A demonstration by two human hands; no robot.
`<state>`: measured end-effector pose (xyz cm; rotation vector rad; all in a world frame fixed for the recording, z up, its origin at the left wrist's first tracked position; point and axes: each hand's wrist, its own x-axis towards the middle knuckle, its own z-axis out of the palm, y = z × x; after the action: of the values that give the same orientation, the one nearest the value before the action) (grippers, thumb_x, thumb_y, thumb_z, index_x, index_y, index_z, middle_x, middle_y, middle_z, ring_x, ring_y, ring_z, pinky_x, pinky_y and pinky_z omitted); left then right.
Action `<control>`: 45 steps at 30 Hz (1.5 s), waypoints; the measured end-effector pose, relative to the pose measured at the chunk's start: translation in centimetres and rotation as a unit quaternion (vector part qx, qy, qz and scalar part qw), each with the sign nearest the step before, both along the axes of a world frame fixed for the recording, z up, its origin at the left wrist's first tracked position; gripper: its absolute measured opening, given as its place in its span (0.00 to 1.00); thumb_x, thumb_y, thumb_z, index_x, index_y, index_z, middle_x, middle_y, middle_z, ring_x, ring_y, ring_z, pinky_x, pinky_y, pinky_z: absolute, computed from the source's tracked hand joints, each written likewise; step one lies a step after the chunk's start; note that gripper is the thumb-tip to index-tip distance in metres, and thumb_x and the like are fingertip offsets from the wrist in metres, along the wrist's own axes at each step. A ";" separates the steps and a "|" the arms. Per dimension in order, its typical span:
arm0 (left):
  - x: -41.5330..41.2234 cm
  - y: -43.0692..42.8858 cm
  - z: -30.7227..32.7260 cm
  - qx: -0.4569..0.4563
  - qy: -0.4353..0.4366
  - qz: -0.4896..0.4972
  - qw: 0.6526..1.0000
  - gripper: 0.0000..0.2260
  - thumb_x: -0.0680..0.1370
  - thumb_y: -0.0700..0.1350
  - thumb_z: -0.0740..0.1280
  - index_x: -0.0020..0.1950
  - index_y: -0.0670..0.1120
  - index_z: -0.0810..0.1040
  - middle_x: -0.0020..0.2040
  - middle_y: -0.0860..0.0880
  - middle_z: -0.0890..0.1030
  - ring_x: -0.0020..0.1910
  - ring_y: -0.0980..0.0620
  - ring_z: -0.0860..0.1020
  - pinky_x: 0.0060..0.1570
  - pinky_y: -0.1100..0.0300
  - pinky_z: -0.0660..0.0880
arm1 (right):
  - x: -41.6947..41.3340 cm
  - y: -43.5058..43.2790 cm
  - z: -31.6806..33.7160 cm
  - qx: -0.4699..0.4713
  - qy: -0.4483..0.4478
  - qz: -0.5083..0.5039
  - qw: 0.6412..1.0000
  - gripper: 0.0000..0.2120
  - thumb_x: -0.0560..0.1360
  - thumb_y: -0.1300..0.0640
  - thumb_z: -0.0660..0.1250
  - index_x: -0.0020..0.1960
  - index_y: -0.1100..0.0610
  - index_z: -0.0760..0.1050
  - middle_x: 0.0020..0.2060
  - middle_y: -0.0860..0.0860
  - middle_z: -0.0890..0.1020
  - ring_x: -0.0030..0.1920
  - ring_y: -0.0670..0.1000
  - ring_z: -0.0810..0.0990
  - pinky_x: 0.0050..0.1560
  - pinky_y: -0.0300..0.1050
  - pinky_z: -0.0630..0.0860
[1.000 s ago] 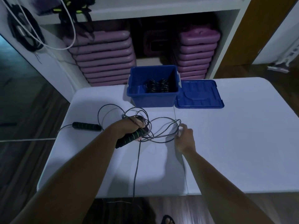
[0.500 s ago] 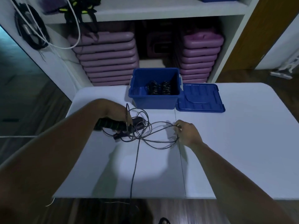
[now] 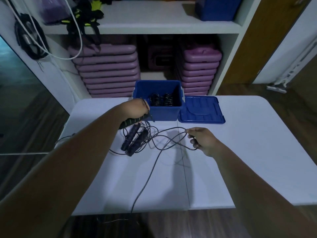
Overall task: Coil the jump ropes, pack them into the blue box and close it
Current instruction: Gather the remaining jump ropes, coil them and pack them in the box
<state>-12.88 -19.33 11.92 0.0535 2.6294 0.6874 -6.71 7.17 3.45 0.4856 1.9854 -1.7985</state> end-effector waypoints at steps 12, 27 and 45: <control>0.6 -1.3 -1.6 -0.182 -0.043 -0.168 0.968 0.13 0.81 0.38 0.56 0.58 0.40 0.79 0.57 0.41 0.80 0.46 0.47 0.75 0.47 0.54 0.71 | 1.2 0.2 1.2 0.027 -0.003 -0.045 0.999 0.06 0.78 0.57 0.67 0.49 0.58 0.81 0.40 0.51 0.75 0.34 0.50 0.70 0.33 0.41 0.65; 2.2 3.7 -9.9 -0.189 0.182 -0.205 0.943 0.18 0.77 0.31 0.62 0.63 0.47 0.77 0.63 0.43 0.71 0.60 0.41 0.73 0.55 0.49 0.76 | 2.4 -0.3 1.7 -0.079 -0.048 -0.064 0.994 0.07 0.78 0.60 0.66 0.52 0.60 0.82 0.41 0.53 0.77 0.32 0.50 0.73 0.34 0.41 0.71; 2.7 4.9 -6.7 0.236 0.002 -0.106 0.966 0.10 0.79 0.43 0.67 0.58 0.54 0.79 0.54 0.55 0.83 0.47 0.58 0.80 0.51 0.59 0.74 | 2.5 -0.8 1.8 -0.102 -0.026 -0.053 0.993 0.09 0.79 0.63 0.64 0.55 0.65 0.80 0.40 0.54 0.76 0.32 0.50 0.71 0.30 0.39 0.67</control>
<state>-10.21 -14.43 5.20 0.4664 2.3568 1.2154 -4.22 6.41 5.25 0.5734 1.7476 -2.0057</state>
